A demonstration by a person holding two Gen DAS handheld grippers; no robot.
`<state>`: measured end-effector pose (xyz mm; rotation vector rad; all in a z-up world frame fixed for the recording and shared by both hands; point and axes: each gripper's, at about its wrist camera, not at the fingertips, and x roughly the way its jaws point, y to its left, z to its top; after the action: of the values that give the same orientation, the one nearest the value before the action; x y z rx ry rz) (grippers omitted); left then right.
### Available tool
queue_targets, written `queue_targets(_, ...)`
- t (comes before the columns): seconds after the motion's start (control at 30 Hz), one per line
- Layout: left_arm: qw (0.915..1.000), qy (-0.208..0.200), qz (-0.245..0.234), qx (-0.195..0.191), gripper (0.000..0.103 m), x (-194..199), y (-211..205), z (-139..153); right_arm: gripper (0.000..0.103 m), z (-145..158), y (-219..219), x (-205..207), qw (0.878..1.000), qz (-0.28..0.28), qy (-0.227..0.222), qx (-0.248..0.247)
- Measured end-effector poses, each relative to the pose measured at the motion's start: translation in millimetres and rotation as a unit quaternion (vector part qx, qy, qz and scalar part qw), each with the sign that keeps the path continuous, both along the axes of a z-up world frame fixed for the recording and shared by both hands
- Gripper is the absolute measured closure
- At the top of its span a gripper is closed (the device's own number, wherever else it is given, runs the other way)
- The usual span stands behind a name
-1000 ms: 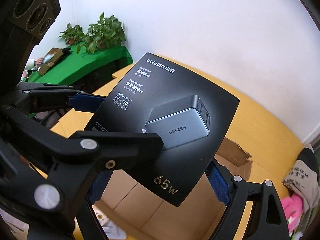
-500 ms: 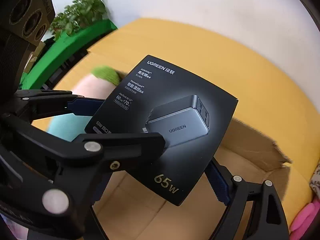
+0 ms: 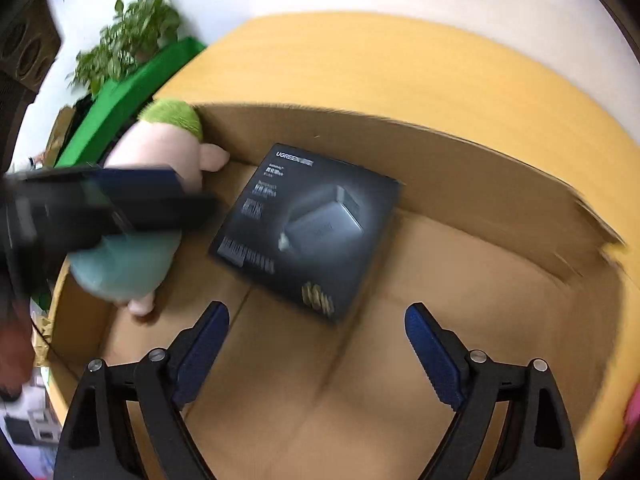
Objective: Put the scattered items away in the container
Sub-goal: 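Withdraw both grippers from the cardboard box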
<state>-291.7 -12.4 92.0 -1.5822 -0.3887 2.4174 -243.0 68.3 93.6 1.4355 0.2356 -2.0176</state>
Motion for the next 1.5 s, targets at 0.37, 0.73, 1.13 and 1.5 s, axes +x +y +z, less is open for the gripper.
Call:
queue_targets(0.37, 0.9937, -0.106, -0.028, -0.021, 0.025, 165.3, -26.3, -45.1, 0.008, 0.1, 124.0, 129.0, 0.996, -0.061, -0.047, 0.04)
queue_targets(0.73, 0.9904, -0.108, -0.012, -0.086, 0.026, 195.8, -20.5, -51.5, 0.009, 2.0, 140.5, 173.6, 0.99, -0.114, -0.047, 0.061)
queue_targets(1.13, 0.9801, 0.113, 0.004, -0.163, 0.041, 253.5, 48.1, 121.1, 0.083, 142.4, 118.3, 246.5, 0.988, -0.129, 0.08, 0.014)
queue_targets(1.5, 0.9813, 0.129, 0.033, -0.138, 0.023, 299.2, 86.8, 178.4, 0.001, 229.7, 116.1, 304.8, 0.984, -0.109, 0.139, 0.04)
